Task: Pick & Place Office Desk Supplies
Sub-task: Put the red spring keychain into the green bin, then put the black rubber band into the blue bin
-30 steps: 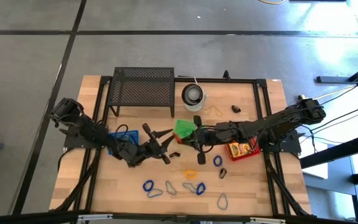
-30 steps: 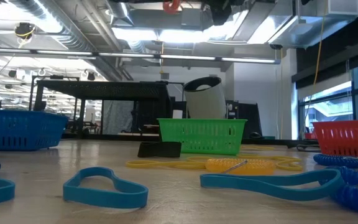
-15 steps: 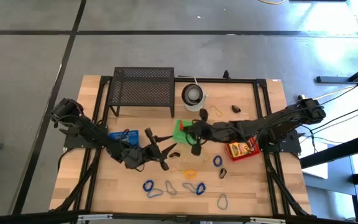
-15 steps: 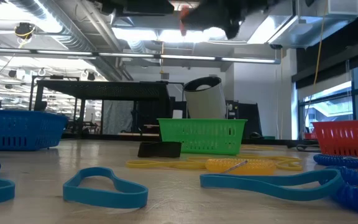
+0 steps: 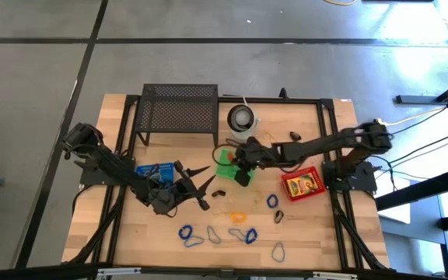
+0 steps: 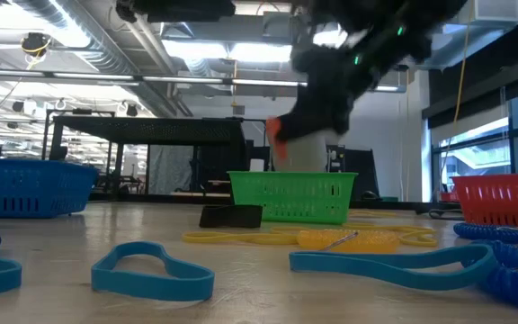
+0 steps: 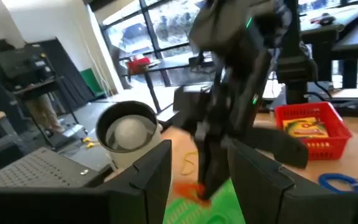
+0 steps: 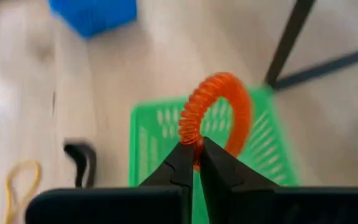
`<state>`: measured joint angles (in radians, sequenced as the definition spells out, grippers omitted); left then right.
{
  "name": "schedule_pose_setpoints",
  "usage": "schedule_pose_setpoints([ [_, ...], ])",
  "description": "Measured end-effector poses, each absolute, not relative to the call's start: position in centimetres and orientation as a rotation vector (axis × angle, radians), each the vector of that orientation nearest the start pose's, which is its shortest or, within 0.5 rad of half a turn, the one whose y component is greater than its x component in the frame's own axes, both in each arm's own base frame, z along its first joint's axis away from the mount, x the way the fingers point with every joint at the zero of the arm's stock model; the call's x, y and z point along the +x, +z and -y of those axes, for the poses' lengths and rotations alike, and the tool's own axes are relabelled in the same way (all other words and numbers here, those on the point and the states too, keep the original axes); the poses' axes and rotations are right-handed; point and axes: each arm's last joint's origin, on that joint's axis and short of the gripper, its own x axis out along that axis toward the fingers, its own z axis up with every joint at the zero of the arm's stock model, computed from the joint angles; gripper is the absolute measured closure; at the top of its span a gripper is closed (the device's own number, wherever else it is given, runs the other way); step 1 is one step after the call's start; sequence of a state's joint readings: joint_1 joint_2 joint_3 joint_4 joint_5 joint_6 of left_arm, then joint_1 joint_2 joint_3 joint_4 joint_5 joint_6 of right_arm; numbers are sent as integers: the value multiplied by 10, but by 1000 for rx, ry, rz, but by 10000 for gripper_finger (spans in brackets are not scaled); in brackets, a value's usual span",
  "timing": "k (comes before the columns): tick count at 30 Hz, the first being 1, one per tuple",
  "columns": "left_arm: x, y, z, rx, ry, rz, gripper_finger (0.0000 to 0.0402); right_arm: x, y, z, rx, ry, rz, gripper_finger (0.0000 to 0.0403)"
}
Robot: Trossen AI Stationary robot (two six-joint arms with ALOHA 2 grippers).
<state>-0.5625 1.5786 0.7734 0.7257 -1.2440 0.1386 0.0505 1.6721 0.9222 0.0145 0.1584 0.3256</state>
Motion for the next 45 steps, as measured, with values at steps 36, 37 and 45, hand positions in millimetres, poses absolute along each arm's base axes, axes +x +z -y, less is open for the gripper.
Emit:
schedule_pose_setpoints([
  [36, 284, 171, 108, -269, 284, -601, 249, 348, 185, 1, 473, -20, -716, 230],
  [37, 284, 169, 108, -259, 288, -616, 249, 346, 189, -1, 476, -1, -711, 230],
  [45, 289, 141, 105, -203, 299, -717, 210, 339, 214, -21, 396, 46, -639, 230],
])
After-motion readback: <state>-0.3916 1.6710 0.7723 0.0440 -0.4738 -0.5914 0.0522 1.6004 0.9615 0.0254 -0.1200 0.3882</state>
